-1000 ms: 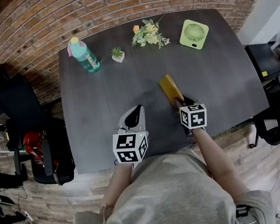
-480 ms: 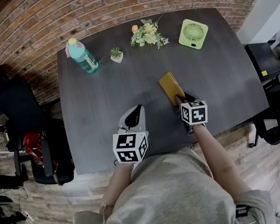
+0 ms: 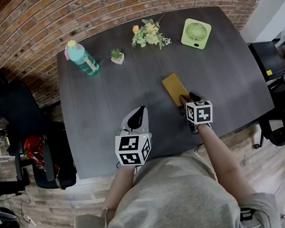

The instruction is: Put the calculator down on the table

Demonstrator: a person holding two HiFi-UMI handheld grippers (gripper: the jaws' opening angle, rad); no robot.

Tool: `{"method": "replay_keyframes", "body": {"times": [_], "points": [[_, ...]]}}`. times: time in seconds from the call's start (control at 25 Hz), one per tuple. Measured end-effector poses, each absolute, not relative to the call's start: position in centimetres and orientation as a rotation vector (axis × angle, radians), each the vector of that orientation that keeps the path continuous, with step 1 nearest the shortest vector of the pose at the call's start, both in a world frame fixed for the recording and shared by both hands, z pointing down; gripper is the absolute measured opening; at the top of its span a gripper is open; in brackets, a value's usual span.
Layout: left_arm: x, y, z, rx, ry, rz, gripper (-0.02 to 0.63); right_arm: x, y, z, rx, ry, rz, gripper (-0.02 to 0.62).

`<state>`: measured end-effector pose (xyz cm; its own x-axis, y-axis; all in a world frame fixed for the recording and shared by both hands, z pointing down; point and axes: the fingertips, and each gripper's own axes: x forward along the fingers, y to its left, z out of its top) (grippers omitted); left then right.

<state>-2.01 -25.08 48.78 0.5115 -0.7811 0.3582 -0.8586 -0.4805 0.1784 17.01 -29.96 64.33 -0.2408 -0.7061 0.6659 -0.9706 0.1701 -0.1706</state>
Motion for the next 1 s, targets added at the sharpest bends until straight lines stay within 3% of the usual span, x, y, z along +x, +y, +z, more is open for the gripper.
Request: {"method": "replay_keyframes", "body": {"times": [0.12,0.68,1.0], "points": [[-2.0,-25.1,48.8,2.423,-1.363,0.327,0.018,17.3,-29.9,64.6,1.566,-1.981,0.736,0.158],[-2.1,-24.9,48.7,2.419,-1.370,0.321,0.018,17.4,-30.0,64.6,1.559,-1.960,0.712,0.155],[-2.6,-23.5,48.1,2.431,-1.366,0.308,0.018,16.5,-28.3,60.9,1.630,-2.000,0.610,0.069]]}}
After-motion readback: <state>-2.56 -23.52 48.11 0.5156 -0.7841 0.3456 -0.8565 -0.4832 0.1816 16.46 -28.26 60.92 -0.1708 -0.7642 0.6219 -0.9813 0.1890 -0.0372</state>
